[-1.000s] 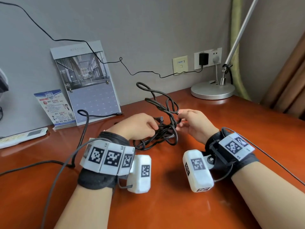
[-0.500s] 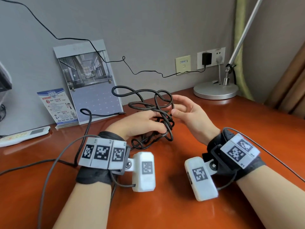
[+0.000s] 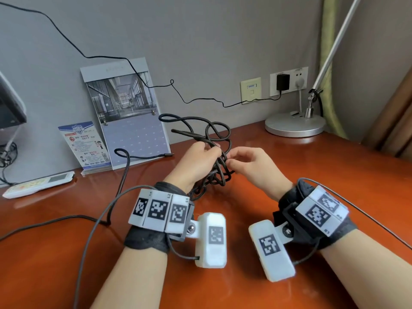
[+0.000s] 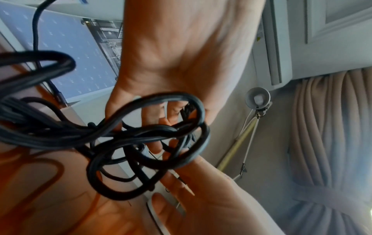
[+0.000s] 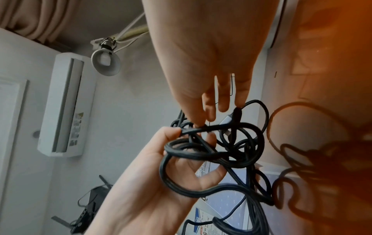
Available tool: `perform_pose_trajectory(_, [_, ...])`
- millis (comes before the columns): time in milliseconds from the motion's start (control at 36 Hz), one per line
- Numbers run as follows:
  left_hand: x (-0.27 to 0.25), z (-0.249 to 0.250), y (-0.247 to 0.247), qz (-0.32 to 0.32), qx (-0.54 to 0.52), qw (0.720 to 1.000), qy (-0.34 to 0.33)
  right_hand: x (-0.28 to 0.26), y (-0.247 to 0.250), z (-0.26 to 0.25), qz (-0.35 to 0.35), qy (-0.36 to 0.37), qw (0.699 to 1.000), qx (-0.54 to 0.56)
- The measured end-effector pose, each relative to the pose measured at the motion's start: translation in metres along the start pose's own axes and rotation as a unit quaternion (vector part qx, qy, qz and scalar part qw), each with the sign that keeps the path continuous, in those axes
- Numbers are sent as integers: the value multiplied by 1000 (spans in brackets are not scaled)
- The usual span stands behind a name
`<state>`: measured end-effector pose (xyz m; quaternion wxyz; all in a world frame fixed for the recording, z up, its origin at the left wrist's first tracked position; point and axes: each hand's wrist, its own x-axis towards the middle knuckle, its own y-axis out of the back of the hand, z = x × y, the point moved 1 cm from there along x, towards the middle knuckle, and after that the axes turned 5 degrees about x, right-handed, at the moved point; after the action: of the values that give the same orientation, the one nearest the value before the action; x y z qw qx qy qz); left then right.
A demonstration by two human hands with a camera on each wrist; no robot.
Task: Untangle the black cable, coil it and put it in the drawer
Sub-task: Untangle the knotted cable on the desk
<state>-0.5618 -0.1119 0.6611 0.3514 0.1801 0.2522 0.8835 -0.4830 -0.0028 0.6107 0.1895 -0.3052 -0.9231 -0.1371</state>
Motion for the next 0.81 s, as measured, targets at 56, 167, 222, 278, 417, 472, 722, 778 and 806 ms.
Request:
perform_pose_trajectory(56, [-1,1,-1,9,14,1000,-6,0,2,1,8,8,999,-36])
perform_pose_trajectory(167, [-3,0,-5,7,49,999,-4,1,4,1,19,26,992,-118])
perform_pose_trajectory(222, [-3,-1,-5,10,57,998,1,0,3,-1,29,49,988,-144])
perform_pose_trajectory(278, [-2,0,-5,16,50,999,-1,-1,4,-3,58,75,986,-139])
perform_pose_trajectory(417, [1,-1,-2,16,54,998,-9,0,8,-6,96,95,987,-88])
perform_pose_trajectory(472, [3,-4,-1,36,63,997,-19,0,8,-6,81,85,991,-58])
perform_pose_trajectory(722, [13,-26,-1,76,82,993,-38,-3,10,-14,17,27,997,66])
perform_pose_trajectory(778, [12,-28,0,74,87,993,-38,-4,10,-15,-9,3,995,99])
perform_pose_trajectory(806, [11,-29,0,76,87,993,-39,-5,10,-17,-22,-1,995,102])
